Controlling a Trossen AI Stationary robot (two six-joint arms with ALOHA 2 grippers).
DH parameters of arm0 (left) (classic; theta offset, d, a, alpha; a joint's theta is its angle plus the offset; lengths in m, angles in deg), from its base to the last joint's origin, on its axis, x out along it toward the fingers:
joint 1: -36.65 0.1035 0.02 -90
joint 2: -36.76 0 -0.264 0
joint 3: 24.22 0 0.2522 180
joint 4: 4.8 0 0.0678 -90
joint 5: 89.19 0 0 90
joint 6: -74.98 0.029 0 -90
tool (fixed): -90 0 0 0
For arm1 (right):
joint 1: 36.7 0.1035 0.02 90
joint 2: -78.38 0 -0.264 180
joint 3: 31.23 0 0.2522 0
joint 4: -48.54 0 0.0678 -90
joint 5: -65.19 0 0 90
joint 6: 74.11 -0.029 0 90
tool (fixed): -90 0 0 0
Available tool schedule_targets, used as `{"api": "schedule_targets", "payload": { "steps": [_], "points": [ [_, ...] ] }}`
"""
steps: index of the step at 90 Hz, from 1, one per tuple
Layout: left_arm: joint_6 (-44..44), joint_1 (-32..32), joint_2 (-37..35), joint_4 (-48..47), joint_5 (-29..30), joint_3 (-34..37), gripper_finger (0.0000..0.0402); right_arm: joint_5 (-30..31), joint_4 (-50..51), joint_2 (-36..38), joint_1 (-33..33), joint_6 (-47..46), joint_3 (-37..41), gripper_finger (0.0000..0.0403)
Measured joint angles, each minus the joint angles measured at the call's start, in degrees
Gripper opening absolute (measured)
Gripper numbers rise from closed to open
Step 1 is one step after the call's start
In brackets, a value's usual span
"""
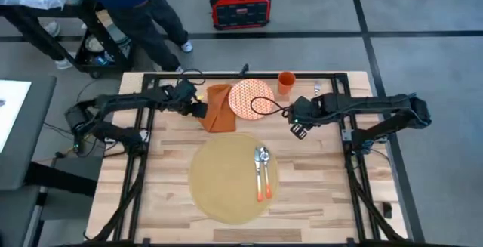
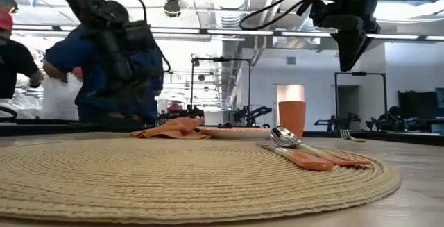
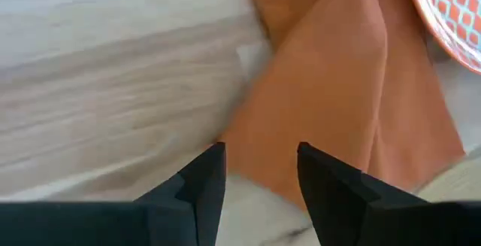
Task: Set table place
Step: Fold the orange napkin
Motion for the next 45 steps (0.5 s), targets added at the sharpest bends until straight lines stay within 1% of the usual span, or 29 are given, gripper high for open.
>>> {"api": "schedule_targets", "payload": {
  "steps": [11, 20, 35, 45],
  "points": [
    [3.0, 0.0, 2.9, -1.0, 0.8, 0.0, 0.0146, 0.0, -0.1, 0.0, 0.0, 0.0, 0.0, 0.0092],
    [6.2, 0.0, 5.9, -1.0, -1.2, 0.0, 0.0146, 0.0, 0.0, 0.0, 0.0, 0.0, 0.0, 0.0092],
    [7.1, 0.0, 9.1, 0.2, -1.7, -0.2, 0.0145, -0.1, -0.1, 0.0, 0.2, 0.0, 0.0, 0.0092],
    [7.4, 0.3, 9.8, 0.5, -2.0, -0.3, 0.0127, -0.2, -0.2, 0.0, 0.2, -0.1, 0.0, 0.0092]
  ]
}}
